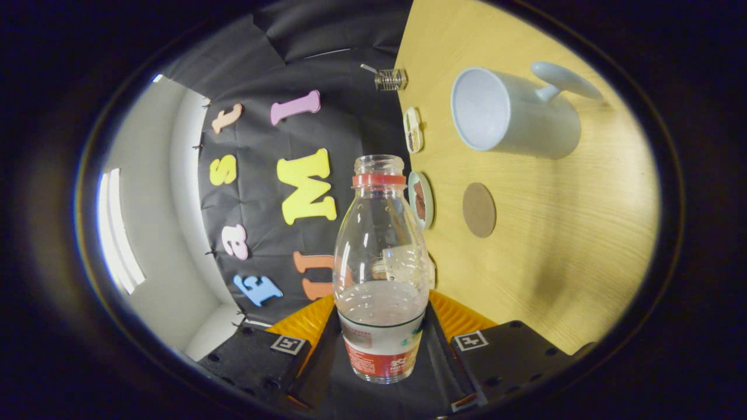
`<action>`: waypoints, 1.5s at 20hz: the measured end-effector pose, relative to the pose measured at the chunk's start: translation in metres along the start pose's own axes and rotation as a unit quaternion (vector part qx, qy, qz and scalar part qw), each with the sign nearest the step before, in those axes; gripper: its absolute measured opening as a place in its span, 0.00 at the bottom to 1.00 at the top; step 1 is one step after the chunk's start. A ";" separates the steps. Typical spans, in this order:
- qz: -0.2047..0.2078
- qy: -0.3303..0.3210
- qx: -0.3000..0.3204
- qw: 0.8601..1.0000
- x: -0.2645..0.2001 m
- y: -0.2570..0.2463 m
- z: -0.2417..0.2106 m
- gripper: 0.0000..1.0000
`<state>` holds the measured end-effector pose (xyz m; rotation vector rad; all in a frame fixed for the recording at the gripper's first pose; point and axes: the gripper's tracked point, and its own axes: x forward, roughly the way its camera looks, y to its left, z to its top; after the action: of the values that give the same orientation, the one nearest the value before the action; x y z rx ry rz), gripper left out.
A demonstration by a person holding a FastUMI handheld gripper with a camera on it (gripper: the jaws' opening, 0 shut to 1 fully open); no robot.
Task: Take the bottle from table, then pour the juice into the cup, finally place the bottle on the coaster
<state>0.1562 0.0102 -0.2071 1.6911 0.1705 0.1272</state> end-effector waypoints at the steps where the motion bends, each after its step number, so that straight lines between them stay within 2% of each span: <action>1: 0.003 -0.001 0.009 1.000 0.000 0.002 0.003 0.77; 6: 0.015 -0.009 0.049 0.999 -0.001 0.009 0.014 0.77; 15: 0.026 -0.005 0.052 0.998 -0.004 0.020 0.017 0.77; 19: 0.035 -0.009 0.082 0.996 -0.007 0.028 0.017 0.77; 30: 0.050 -0.001 0.097 0.994 -0.009 0.041 0.016 0.77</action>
<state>0.1523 -0.0121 -0.1679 1.8936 0.0988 0.1897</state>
